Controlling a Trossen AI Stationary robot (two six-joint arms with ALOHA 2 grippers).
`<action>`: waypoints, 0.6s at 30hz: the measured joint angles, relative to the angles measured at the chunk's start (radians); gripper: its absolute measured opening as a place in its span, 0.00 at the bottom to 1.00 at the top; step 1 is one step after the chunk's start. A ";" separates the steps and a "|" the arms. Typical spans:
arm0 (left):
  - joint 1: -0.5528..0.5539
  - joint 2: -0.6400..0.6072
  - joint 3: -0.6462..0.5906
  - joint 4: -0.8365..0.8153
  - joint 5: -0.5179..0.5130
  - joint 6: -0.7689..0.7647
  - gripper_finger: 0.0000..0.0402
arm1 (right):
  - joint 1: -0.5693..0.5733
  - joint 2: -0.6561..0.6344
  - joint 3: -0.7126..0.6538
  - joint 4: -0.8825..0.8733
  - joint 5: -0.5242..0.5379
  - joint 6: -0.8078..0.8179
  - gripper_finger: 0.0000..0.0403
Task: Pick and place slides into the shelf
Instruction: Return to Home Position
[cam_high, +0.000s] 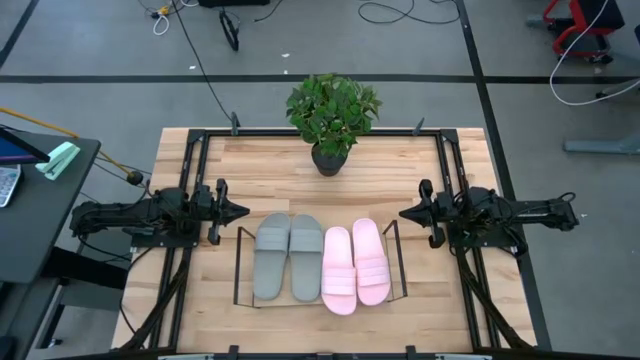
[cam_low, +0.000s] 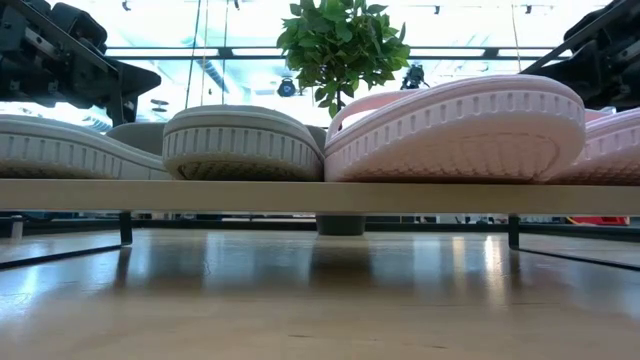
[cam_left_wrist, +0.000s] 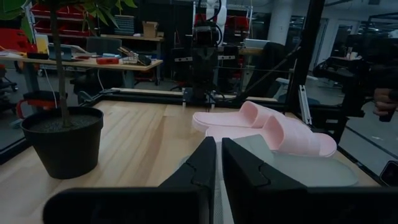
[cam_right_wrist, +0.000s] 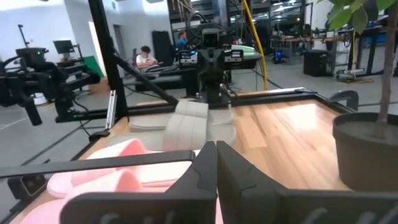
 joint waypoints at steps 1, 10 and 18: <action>0.000 0.000 0.000 0.000 0.000 0.000 0.09 | 0.000 0.000 0.000 0.000 0.000 -0.003 0.00; 0.000 0.000 0.000 0.000 0.000 0.000 0.07 | 0.000 0.000 0.000 0.003 -0.017 -0.048 0.00; 0.000 0.000 0.000 0.001 0.000 0.000 0.04 | 0.000 0.000 0.000 0.003 -0.018 -0.048 0.01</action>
